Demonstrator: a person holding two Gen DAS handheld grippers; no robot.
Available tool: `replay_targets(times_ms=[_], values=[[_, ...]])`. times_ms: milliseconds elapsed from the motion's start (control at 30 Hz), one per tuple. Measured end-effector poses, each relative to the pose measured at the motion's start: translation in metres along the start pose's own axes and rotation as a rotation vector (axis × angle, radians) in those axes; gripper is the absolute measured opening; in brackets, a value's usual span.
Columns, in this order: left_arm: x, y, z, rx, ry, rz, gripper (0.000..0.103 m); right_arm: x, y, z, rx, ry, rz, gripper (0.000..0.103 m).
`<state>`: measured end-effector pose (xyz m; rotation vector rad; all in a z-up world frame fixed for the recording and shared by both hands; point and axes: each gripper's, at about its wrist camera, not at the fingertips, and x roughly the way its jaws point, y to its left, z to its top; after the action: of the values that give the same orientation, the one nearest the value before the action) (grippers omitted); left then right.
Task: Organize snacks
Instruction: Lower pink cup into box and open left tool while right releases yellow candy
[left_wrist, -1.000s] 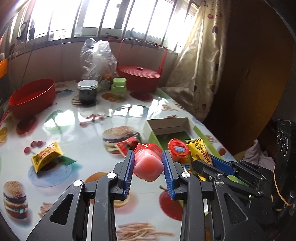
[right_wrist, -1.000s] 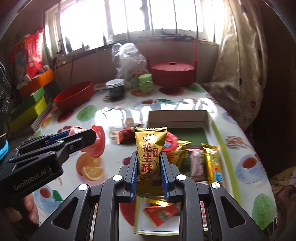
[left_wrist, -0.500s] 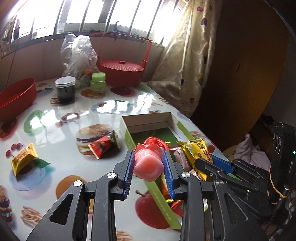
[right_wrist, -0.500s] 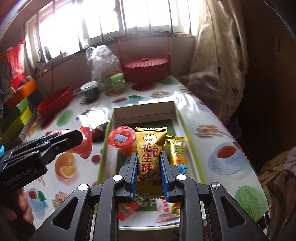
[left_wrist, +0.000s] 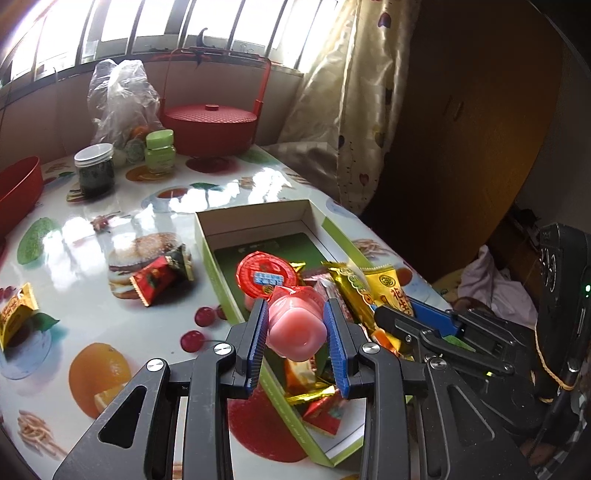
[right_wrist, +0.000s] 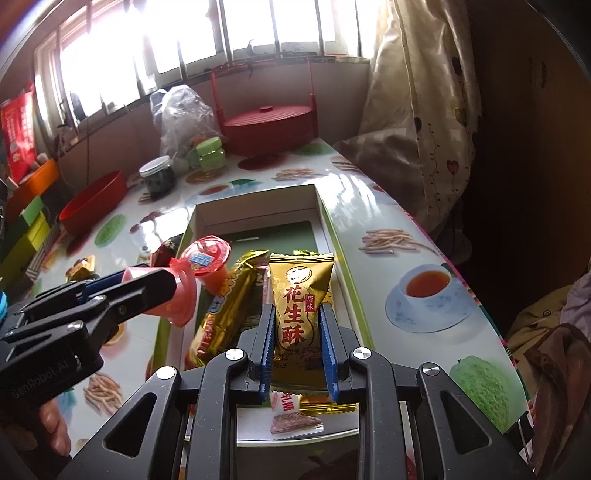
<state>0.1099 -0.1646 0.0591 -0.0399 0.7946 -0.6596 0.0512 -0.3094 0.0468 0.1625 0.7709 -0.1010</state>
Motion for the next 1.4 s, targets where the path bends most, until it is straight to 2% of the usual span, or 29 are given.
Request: replay_targets(times_ms=[633,1400], values=[[0.014,-0.018,-0.011,0.039,0.035,-0.004,0.032,0.008,-0.014,-0.011,0.013,0.029,-0.01,0.022],[0.014,-0.014,-0.012,0.016,0.046,-0.003,0.032,0.012,-0.009,-0.014,0.009,0.025,0.019,0.022]])
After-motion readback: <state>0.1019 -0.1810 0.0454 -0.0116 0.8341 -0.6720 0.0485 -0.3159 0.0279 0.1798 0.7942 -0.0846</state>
